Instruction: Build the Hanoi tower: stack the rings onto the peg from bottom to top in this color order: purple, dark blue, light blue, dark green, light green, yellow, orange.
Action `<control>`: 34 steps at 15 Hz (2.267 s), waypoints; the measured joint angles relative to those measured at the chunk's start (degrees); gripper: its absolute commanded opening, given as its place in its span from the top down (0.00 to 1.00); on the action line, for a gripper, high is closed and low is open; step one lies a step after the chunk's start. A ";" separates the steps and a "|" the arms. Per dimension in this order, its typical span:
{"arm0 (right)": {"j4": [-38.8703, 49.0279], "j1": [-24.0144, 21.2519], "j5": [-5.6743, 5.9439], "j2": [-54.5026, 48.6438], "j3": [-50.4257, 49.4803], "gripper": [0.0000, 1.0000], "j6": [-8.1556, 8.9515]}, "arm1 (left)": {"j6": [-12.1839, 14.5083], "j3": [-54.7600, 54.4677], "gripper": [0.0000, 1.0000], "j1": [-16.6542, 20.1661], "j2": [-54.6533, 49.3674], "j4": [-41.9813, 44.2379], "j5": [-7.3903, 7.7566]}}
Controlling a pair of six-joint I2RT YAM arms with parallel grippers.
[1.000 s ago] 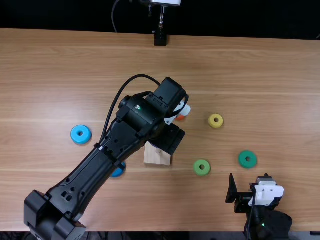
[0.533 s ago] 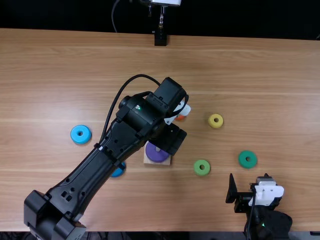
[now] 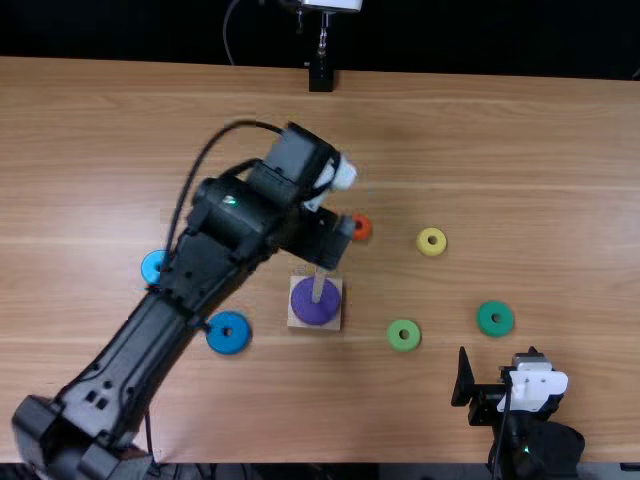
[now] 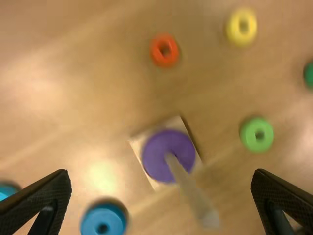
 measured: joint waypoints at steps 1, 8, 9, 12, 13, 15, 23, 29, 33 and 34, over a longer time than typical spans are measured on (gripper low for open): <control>-0.02 0.00 -0.02 0.00 0.00 0.00 -0.02 | -0.04 -0.04 0.00 1.90 -2.58 2.73 -0.02; -0.02 0.00 -0.02 0.00 0.00 0.00 -0.02 | -0.04 -13.38 0.00 12.07 -14.91 9.99 0.39; -0.02 0.00 0.00 0.00 0.00 0.00 -0.02 | -0.07 -15.82 0.00 13.46 -16.35 9.73 0.39; 0.02 0.00 0.00 0.00 0.00 0.00 0.02 | 0.00 -22.36 0.00 16.04 -20.00 9.81 0.74; 0.00 0.00 0.00 0.00 0.00 0.00 0.00 | 0.00 -23.58 0.00 16.02 -20.13 9.75 1.36; 0.00 0.00 -0.02 0.00 0.00 0.00 0.00 | 0.07 -26.71 0.00 15.93 -20.13 9.38 1.46; -0.02 0.00 0.00 0.00 0.00 0.00 0.00 | 8.44 -30.25 0.00 9.16 -17.62 4.28 -7.74; -0.02 0.00 0.00 0.00 0.00 0.00 0.00 | 9.25 -37.11 0.00 7.72 -14.45 4.76 -8.28; 0.00 0.00 -0.02 0.00 0.00 0.00 0.00 | 9.27 -42.93 0.00 7.30 -14.45 9.11 -8.66; -0.04 0.00 0.00 0.00 0.00 0.00 0.00 | 9.29 -43.91 0.00 7.30 -14.45 10.23 -8.68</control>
